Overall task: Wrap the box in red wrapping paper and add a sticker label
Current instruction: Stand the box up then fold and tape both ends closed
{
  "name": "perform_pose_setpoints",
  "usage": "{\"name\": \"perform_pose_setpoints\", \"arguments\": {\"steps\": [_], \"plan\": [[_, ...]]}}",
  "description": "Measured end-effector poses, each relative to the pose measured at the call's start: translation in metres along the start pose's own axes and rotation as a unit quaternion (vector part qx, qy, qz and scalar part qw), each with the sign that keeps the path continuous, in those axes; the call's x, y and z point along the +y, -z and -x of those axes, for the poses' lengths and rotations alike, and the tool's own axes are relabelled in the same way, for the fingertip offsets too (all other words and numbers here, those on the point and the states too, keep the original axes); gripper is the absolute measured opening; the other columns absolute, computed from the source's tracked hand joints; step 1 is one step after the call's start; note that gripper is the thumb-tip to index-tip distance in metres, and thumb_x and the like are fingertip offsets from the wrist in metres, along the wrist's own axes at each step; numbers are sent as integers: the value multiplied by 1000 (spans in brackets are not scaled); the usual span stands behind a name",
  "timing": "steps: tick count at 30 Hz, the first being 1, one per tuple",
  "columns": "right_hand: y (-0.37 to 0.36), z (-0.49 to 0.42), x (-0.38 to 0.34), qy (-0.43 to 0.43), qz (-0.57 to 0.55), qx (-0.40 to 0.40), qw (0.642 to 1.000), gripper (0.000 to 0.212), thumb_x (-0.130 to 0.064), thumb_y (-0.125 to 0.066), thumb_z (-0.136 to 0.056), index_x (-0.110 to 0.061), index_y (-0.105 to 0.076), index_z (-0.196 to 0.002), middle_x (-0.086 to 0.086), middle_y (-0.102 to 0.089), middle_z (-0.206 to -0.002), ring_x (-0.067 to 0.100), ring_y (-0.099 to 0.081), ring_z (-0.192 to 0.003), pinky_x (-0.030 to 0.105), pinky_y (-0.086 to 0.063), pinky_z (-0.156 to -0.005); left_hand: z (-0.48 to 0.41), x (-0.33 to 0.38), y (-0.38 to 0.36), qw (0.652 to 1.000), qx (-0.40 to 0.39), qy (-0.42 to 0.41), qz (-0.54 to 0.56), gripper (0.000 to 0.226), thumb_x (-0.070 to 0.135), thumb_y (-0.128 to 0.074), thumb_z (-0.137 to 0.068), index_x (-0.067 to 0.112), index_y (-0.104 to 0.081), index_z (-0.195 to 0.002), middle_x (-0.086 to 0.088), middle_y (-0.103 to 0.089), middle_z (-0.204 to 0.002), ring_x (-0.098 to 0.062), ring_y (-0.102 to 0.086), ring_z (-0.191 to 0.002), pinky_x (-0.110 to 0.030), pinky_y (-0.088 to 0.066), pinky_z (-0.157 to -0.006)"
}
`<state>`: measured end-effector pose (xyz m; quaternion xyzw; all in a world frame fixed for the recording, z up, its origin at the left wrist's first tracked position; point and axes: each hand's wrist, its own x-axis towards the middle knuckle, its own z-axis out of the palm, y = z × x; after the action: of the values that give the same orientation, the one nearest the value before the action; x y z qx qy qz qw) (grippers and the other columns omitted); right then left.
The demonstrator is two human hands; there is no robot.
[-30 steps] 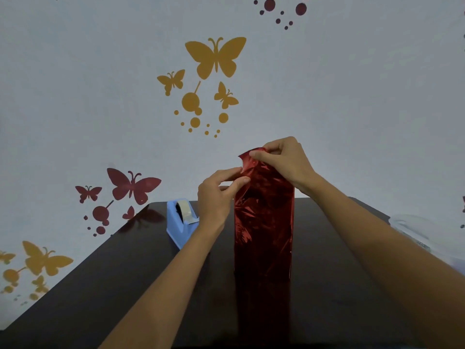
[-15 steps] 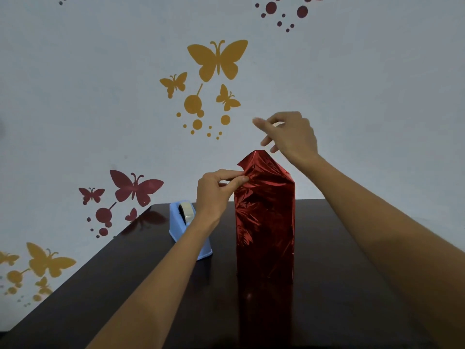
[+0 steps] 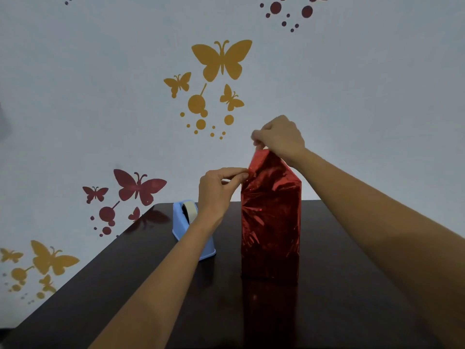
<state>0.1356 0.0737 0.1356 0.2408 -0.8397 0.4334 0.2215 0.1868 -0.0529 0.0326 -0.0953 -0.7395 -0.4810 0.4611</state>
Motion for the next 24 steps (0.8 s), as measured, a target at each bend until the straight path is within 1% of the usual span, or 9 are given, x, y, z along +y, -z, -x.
{"name": "perform_pose_setpoints", "arguments": {"steps": [3,7,10,12,14,15,18,20,24], "plan": [[8,3,8,-40,-109,-37,993,24,-32,-63,-83,-9,-69,-76,0,-69,-70,17,-63,-65,26,-49,-58,4,0,-1,1000,-10,-7,-4,15,12,-71,-83,23,-74,-93,18,-68,-81,1,-67,-82,-15,-52,-74],[20,11,19,-28,-35,-83,996,63,-70,-44,-82,-12,-68,-88,0,-68,-81,15,-63,-72,28,-44,-65,4,0,0,1000,-12,-7,-2,15,14,-71,-83,25,-73,-93,21,-67,-81,5,-65,-81,-11,-49,-72],[31,23,35,9,-43,-137,990,81,-83,-44,-67,-10,-71,-89,5,-71,-89,18,-67,-83,36,-50,-87,3,0,-1,1000,-13,-6,-3,14,14,-71,-83,22,-74,-94,20,-67,-81,7,-64,-81,-9,-49,-71],[36,30,44,50,-46,-183,981,73,-73,-60,-67,-6,-72,-92,10,-72,-94,15,-68,-89,31,-49,-92,3,-2,-2,1000,-6,-5,-7,12,15,-71,-83,18,-75,-94,19,-68,-82,6,-65,-82,-10,-49,-72],[34,34,47,89,-56,-192,976,36,-46,-72,-74,-12,-74,-84,6,-73,-87,10,-68,-83,28,-50,-85,3,-2,-2,1000,-1,-7,-14,11,17,-70,-83,20,-76,-93,19,-68,-81,4,-66,-83,-13,-51,-74],[32,33,48,102,-65,-169,978,25,-36,-74,-76,-12,-74,-78,8,-72,-81,11,-67,-77,33,-50,-81,3,-2,-4,1000,-1,-10,-15,11,18,-70,-84,21,-76,-92,20,-68,-81,3,-66,-83,-14,-52,-74],[27,29,46,124,-84,-125,981,29,-29,-73,-79,-2,-69,-70,25,-66,-78,29,-59,-71,45,-49,-79,2,1,-3,1000,-2,-12,0,9,24,-71,-83,24,-75,-91,19,-70,-84,0,-67,-83,-19,-52,-77],[24,27,45,124,-95,-139,978,35,-29,-72,-80,2,-65,-67,31,-58,-73,32,-50,-66,41,-43,-69,1,4,1,999,-29,-11,-8,9,31,-74,-79,29,-74,-88,20,-71,-84,1,-66,-85,-23,-50,-82],[22,27,51,121,-134,-154,971,27,-27,-68,-84,-8,-61,-66,3,-46,-50,17,-39,-53,24,-39,-68,-5,4,4,996,-77,4,-38,9,31,-77,-74,30,-73,-83,19,-70,-85,1,-64,-90,-25,-45,-87]]}}
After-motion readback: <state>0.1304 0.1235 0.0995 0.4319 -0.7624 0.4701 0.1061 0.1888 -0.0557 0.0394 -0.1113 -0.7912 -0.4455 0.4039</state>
